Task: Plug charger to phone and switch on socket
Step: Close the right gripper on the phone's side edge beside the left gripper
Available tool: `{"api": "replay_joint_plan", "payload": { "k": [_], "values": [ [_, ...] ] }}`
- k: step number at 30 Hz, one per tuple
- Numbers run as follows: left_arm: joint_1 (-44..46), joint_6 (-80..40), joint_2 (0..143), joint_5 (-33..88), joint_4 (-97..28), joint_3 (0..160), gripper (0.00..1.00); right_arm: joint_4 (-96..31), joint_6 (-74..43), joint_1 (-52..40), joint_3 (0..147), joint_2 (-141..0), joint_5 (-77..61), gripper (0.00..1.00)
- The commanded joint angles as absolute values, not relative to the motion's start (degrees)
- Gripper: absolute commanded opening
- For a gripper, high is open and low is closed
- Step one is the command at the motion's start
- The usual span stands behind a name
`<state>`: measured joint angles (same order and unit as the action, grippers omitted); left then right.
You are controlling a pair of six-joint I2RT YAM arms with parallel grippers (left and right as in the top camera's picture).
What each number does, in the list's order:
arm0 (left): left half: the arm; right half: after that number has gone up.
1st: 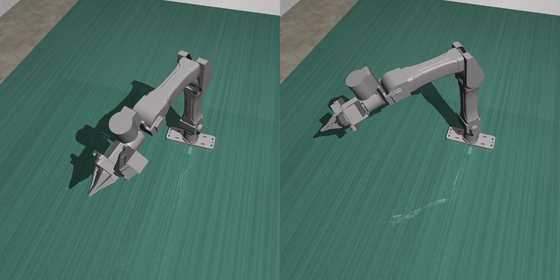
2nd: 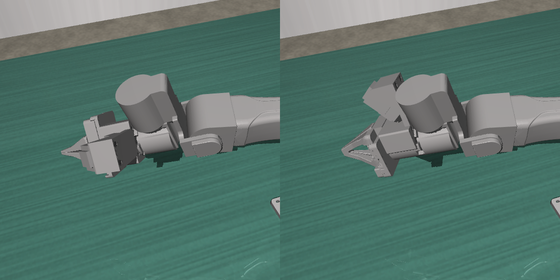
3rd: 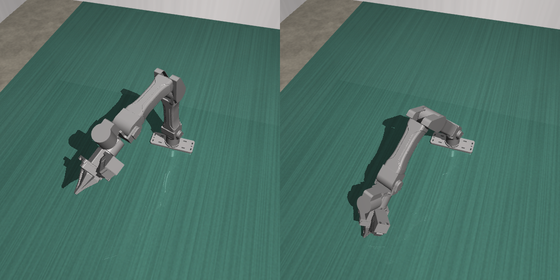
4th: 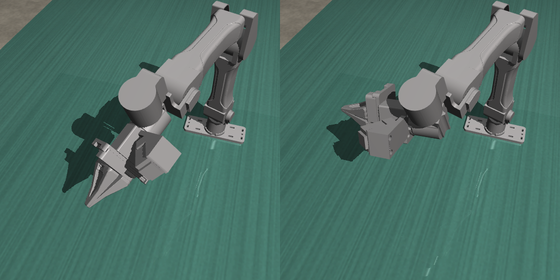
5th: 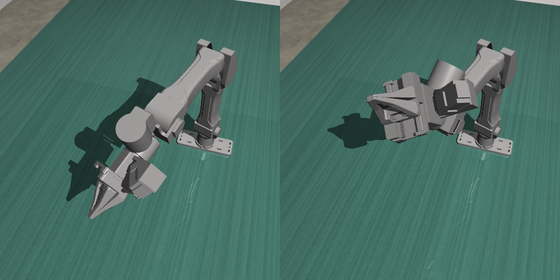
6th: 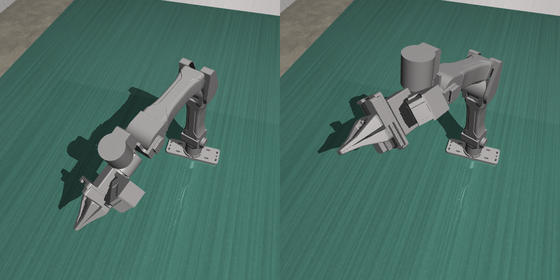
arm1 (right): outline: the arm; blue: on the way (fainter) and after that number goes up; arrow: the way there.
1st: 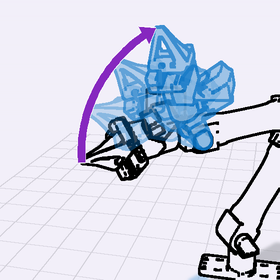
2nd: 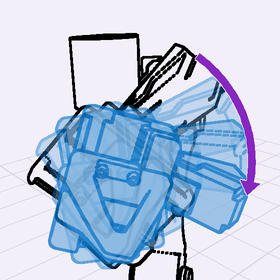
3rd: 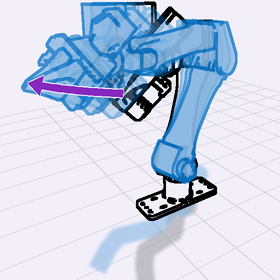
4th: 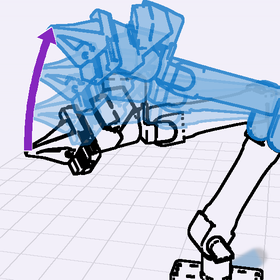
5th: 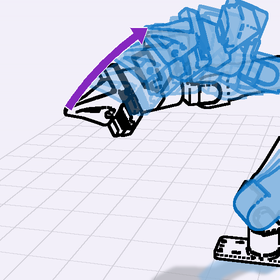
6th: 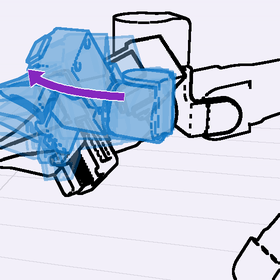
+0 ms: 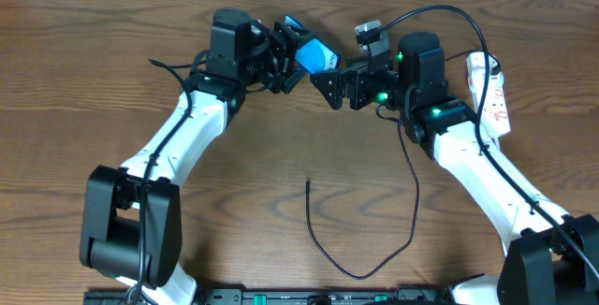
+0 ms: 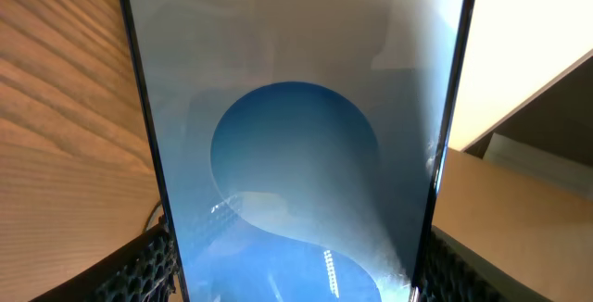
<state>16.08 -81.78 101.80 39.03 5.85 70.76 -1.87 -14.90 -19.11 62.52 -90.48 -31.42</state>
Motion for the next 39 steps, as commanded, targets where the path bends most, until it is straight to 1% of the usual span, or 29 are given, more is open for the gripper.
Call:
{"api": "replay_joint_plan", "payload": {
  "k": [1,6,11,15,26,39],
  "values": [
    [17.3,-82.4,100.1,39.4,6.6,72.5,0.08,-1.7,-15.9,-19.6,63.7,-90.7,-30.7,0.99],
    [18.3,-82.5,100.1,39.4,6.6,72.5,0.08,-1.7,-15.9,-19.6,63.7,-90.7,-30.1,0.99],
    [19.0,-84.3,100.1,39.4,6.6,72.5,0.08,-1.9,-16.0,-19.6,63.7,-90.7,-29.0,0.93],
    [19.6,-84.8,100.1,39.4,6.6,72.5,0.08,-2.6,-16.8,-19.6,63.7,-90.7,-27.4,0.92],
    [20.4,-87.0,100.1,39.3,6.6,72.5,0.07,-2.6,-17.2,-19.6,63.7,-90.7,-26.9,0.91],
    [20.4,-90.0,100.1,39.4,6.5,72.5,0.07,-2.6,-17.2,-19.6,63.7,-90.7,-26.9,0.87]
  ]
}}
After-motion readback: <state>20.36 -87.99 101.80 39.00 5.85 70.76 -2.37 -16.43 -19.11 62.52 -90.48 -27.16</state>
